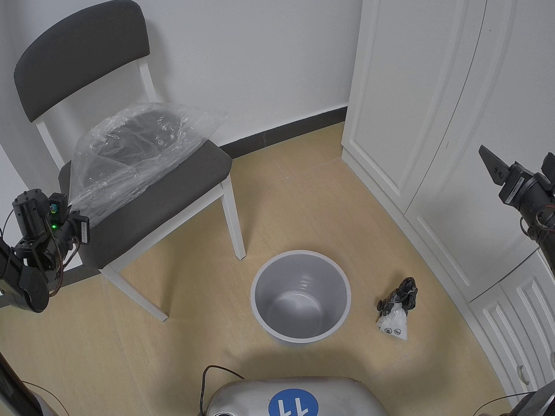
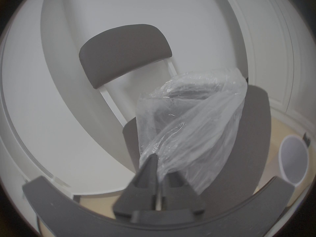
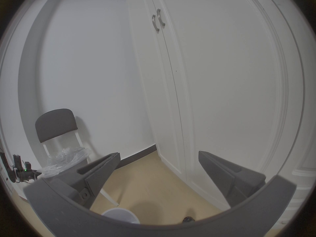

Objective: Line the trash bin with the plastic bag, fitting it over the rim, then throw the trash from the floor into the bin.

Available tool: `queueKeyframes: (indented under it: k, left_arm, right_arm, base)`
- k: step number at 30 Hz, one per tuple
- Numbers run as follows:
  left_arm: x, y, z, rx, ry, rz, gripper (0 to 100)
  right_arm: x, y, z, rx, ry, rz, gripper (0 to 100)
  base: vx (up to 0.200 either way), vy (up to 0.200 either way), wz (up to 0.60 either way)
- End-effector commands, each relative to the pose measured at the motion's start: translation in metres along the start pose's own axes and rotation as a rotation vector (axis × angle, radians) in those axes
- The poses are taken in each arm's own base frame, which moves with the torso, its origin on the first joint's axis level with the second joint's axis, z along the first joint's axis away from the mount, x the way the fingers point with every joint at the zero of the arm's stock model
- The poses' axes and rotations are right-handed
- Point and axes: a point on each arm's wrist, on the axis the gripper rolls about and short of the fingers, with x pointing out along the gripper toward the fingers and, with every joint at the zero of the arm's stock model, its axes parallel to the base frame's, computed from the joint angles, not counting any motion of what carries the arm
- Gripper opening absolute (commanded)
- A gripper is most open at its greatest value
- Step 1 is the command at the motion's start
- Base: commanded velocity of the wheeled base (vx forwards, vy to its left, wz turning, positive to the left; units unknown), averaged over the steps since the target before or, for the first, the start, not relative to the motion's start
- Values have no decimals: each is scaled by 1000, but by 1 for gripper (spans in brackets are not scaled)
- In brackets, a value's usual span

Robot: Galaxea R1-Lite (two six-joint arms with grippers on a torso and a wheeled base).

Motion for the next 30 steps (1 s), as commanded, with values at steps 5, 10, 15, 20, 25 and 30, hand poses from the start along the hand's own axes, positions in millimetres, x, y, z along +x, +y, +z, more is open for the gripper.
queueKeyframes:
  k: [5,10,15,20,25,30]
  left_arm:
    - [-35,-22,13,-179,-52,-161,0]
    - [-62,-31,37,-236,-148,-230,0]
    - [-83,-39,54,-261,-221,-299,0]
    - [-95,-53,70,-348,-269,-393,0]
    - [-114,-67,86,-467,-311,-498,0]
    - [-133,-71,96,-543,-338,-539,0]
  right_arm:
    - [14,13,-27,46,102,24,100]
    - [12,24,-34,51,131,55,100]
    - [5,41,-47,42,178,76,100]
    - [-2,51,-56,32,215,110,100]
    - [-6,54,-71,9,271,123,100]
    - [-10,63,-84,16,326,164,100]
  base:
    - [0,0,0]
    - [0,0,0]
    - [0,0,0]
    - [0,0,0]
    - [0,0,0]
    - [0,0,0]
